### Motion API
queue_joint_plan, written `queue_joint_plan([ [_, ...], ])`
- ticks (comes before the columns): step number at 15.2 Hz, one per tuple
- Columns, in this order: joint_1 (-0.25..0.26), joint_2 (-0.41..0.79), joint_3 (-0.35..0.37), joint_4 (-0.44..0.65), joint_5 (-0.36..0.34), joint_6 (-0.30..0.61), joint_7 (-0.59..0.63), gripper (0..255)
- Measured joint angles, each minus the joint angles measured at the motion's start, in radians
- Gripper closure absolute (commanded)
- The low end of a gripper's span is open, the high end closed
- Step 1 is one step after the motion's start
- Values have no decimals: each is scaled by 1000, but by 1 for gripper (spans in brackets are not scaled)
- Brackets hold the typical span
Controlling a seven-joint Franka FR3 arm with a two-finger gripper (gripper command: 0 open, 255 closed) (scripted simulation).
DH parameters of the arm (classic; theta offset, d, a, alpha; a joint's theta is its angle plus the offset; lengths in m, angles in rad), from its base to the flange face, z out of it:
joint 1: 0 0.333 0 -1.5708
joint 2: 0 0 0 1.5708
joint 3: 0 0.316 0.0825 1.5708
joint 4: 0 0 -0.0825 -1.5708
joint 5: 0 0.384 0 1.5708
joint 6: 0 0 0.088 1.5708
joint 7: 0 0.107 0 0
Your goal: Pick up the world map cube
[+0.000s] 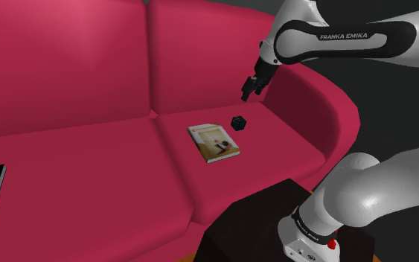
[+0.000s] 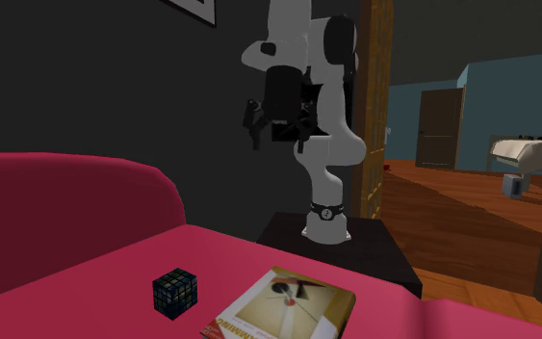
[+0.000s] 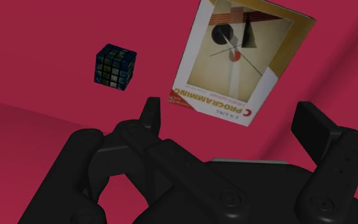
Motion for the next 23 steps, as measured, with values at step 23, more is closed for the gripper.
queue_joint_plan([
  [23, -102, 842, -201, 343, 339, 357, -523, 0],
])
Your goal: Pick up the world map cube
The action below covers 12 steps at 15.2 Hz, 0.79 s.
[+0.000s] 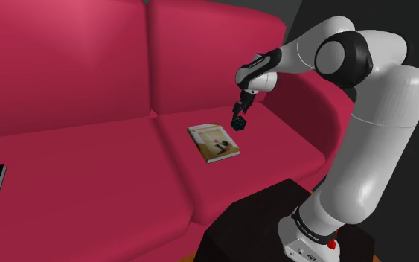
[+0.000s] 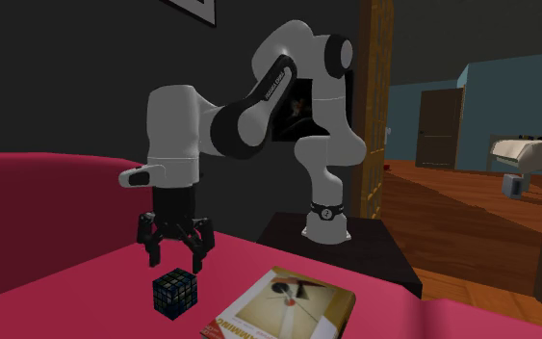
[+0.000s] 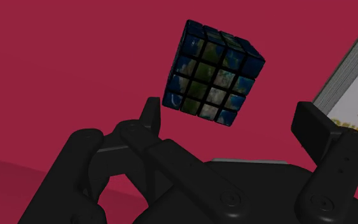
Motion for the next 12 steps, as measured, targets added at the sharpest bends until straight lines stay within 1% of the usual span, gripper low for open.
queue_joint_plan([
  [2, -23, 53, 8, 39, 26, 3, -30, 0],
  [9, -43, 129, 35, 41, 70, 70, -62, 0],
  [10, -44, 134, 37, 41, 73, 74, -63, 255],
  [12, -44, 137, 38, 42, 74, 77, -63, 255],
])
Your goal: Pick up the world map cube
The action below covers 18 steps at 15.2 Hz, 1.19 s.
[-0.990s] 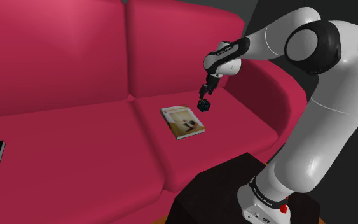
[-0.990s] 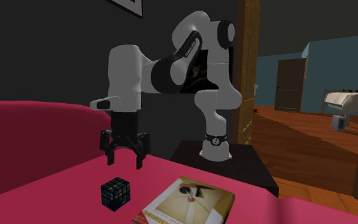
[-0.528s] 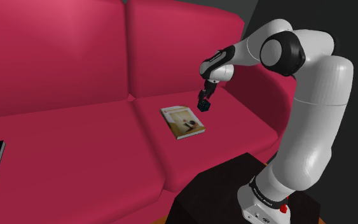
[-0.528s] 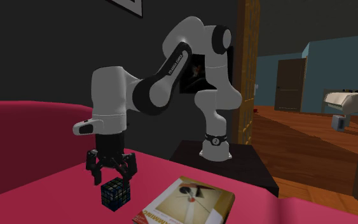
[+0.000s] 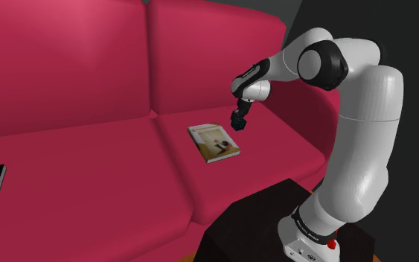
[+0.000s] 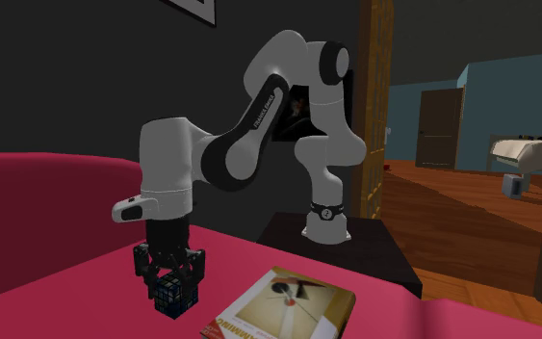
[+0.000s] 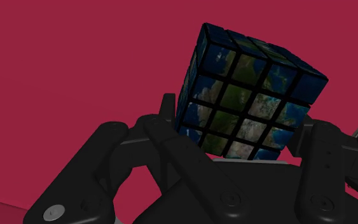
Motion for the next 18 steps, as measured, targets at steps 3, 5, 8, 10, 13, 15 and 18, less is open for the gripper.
queue_joint_plan([
  [3, 0, 1, 1, 1, 1, 1, 0, 255],
  [5, 0, 1, 1, 1, 1, 1, 0, 255],
  [8, -1, 1, 1, 1, 1, 1, -1, 255],
  [10, 2, -13, -5, -3, -7, -10, 2, 255],
  [13, 10, -40, -16, 2, -23, -39, 15, 255],
  [15, 14, -59, -22, 3, -34, -58, 21, 255],
  [18, 20, -84, -32, 12, -51, -91, 33, 255],
])
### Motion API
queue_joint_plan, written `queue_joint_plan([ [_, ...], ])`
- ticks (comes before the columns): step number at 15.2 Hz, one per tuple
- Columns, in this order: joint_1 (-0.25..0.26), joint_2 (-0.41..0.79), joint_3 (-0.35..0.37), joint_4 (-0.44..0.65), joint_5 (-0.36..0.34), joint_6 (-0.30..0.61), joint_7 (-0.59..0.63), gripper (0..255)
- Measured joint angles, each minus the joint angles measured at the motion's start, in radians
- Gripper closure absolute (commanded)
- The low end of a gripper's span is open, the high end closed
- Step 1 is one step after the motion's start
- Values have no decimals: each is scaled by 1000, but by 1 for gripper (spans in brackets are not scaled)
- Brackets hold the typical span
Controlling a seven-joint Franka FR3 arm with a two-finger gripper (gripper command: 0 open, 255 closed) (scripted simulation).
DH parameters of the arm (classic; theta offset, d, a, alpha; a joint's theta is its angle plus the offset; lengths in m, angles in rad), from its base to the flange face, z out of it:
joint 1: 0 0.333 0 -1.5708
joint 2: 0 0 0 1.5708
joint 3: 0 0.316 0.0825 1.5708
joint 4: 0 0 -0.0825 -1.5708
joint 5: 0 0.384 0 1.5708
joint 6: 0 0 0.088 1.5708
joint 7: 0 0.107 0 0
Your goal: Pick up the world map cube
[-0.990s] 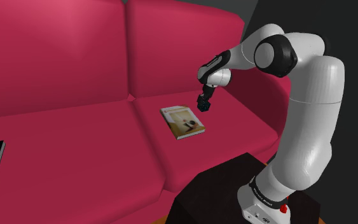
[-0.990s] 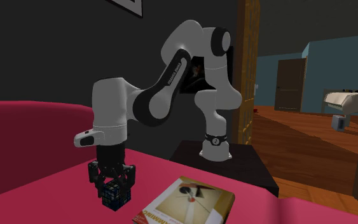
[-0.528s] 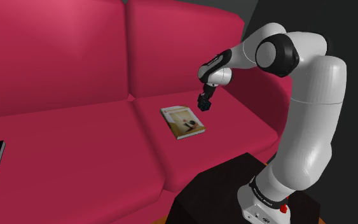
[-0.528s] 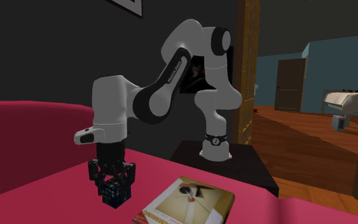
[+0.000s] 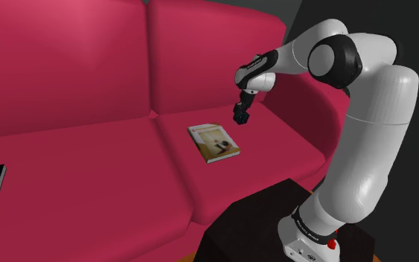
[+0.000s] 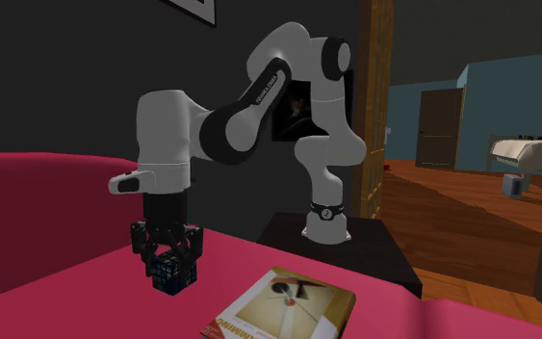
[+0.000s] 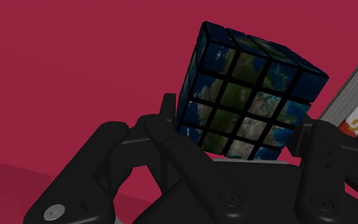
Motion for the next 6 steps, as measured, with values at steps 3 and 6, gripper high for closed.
queue_joint_plan([
  [3, 9, -26, -7, 6, -17, -30, 15, 255],
  [6, 13, -51, -15, 12, -32, -59, 25, 255],
])
